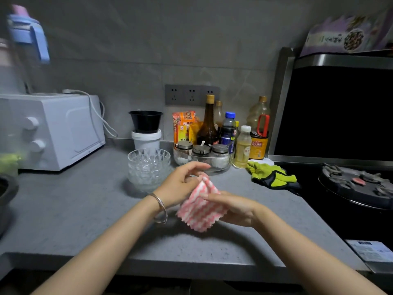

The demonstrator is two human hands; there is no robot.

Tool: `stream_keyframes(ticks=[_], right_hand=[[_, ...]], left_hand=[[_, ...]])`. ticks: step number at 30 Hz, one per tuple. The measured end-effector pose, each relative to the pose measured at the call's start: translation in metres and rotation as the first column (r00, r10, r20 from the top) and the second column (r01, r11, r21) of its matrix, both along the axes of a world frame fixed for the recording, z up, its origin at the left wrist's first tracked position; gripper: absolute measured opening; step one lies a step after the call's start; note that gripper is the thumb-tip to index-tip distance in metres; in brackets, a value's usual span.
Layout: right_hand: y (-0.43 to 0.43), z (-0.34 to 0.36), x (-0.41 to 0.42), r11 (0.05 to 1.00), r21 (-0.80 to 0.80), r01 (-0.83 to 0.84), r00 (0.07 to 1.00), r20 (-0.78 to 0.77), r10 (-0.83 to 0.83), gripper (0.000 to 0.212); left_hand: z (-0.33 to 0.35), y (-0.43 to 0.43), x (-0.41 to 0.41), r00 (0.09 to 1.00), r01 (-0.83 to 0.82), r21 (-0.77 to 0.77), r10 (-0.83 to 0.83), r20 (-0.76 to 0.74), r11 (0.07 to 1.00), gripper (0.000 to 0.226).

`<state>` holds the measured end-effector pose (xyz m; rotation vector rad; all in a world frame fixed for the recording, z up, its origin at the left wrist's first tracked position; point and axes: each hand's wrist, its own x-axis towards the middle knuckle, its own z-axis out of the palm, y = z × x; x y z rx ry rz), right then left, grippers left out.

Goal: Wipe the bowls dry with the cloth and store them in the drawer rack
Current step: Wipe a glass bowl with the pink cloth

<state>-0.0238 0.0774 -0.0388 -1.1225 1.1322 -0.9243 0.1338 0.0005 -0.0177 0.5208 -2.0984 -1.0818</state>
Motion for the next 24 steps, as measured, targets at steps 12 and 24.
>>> stream_keyframes(ticks=[12, 24], right_hand=[[-0.055, 0.006, 0.048, 0.949, 0.232, 0.214, 0.845, 0.444, -0.299, 0.056], [-0.07, 0.006, 0.045, 0.919, 0.172, 0.354, 0.766, 0.51, -0.39, 0.051]], left_hand=[[0.004, -0.088, 0.071, 0.743, -0.525, -0.358, 0.621, 0.249, 0.772, 0.048], [-0.012, -0.119, 0.068, 0.784, -0.453, -0.425, 0.577, 0.229, 0.784, 0.017]])
